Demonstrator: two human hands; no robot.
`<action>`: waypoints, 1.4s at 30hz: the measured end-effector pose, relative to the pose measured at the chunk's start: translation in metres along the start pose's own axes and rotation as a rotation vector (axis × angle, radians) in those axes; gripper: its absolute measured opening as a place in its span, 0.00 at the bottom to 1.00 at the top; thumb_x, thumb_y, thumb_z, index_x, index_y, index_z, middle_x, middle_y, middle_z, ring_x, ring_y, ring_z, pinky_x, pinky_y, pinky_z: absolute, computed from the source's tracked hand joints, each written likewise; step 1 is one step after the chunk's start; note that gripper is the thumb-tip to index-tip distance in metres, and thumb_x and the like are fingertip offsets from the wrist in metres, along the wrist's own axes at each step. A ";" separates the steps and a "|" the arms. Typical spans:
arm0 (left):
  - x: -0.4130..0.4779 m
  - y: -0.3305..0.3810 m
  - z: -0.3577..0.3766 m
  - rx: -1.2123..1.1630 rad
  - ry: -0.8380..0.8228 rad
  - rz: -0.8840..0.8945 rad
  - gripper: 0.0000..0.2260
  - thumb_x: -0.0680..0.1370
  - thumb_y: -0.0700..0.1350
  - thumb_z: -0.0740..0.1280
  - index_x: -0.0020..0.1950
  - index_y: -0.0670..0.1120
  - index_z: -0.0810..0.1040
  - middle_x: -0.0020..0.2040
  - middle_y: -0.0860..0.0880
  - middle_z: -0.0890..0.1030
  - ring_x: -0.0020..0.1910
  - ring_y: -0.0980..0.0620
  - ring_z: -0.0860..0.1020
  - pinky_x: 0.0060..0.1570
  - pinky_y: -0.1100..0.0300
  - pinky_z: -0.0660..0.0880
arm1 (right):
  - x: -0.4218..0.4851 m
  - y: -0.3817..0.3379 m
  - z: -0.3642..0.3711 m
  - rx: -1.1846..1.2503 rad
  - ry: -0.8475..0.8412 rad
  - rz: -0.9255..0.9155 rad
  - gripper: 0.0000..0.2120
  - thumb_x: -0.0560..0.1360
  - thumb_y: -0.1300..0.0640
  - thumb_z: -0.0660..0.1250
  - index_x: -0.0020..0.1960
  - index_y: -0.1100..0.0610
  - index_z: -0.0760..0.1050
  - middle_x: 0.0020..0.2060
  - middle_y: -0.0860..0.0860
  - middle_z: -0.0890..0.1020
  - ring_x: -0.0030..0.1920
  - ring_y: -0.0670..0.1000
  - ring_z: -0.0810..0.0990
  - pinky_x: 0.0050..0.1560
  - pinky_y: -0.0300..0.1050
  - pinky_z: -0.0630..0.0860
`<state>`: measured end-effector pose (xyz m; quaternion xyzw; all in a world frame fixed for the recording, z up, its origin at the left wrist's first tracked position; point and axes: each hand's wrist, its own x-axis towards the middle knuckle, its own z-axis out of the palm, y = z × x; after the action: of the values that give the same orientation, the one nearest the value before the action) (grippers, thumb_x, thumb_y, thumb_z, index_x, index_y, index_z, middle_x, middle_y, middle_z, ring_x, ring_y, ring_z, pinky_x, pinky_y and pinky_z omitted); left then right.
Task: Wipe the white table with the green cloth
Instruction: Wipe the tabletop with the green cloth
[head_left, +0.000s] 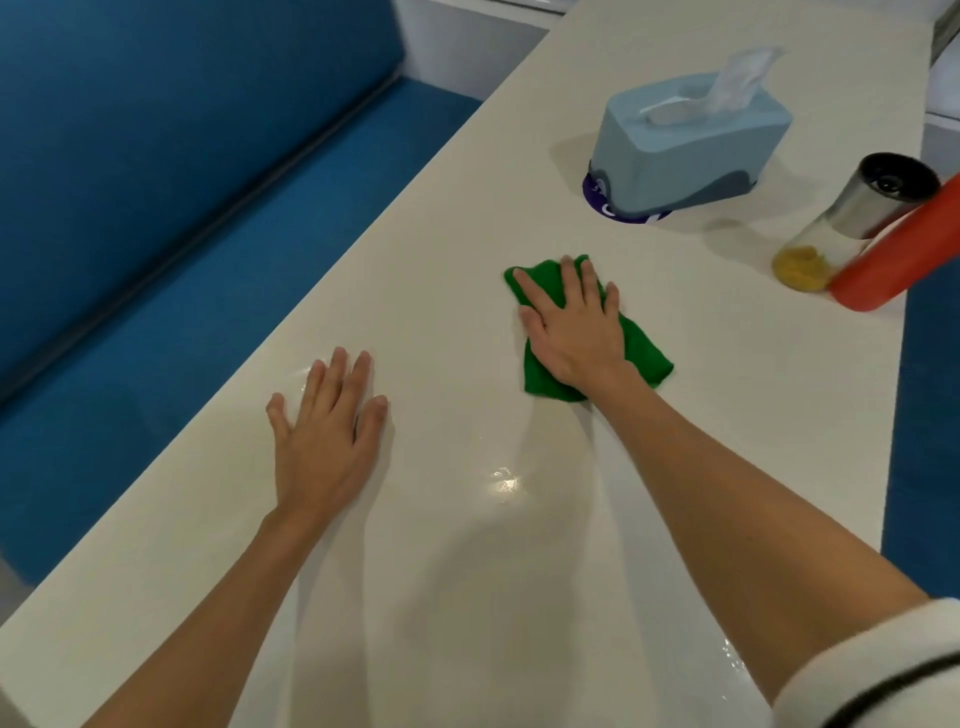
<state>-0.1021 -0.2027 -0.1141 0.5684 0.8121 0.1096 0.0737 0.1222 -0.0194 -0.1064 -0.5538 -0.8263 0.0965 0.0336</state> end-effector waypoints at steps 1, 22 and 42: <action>0.000 0.000 0.001 -0.003 -0.003 0.004 0.26 0.80 0.60 0.43 0.78 0.58 0.52 0.79 0.54 0.51 0.78 0.55 0.48 0.72 0.42 0.41 | -0.002 -0.012 0.002 -0.003 -0.005 -0.024 0.23 0.82 0.43 0.43 0.76 0.37 0.46 0.77 0.57 0.49 0.76 0.59 0.43 0.73 0.62 0.41; -0.003 -0.063 -0.022 0.014 0.002 -0.028 0.26 0.80 0.61 0.42 0.78 0.56 0.52 0.79 0.54 0.51 0.78 0.53 0.48 0.74 0.44 0.44 | 0.016 -0.026 0.004 -0.048 -0.019 -0.060 0.23 0.81 0.40 0.42 0.76 0.36 0.45 0.78 0.56 0.49 0.77 0.58 0.44 0.73 0.61 0.42; -0.003 -0.067 -0.020 -0.012 0.013 -0.033 0.26 0.81 0.61 0.42 0.78 0.57 0.50 0.79 0.57 0.48 0.77 0.56 0.46 0.73 0.48 0.40 | -0.006 -0.055 0.003 -0.059 -0.094 -0.436 0.24 0.78 0.36 0.39 0.74 0.33 0.46 0.78 0.51 0.50 0.77 0.53 0.45 0.74 0.58 0.44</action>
<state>-0.1668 -0.2298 -0.1129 0.5537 0.8212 0.1170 0.0737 0.0746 -0.0458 -0.0980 -0.3578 -0.9296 0.0883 -0.0011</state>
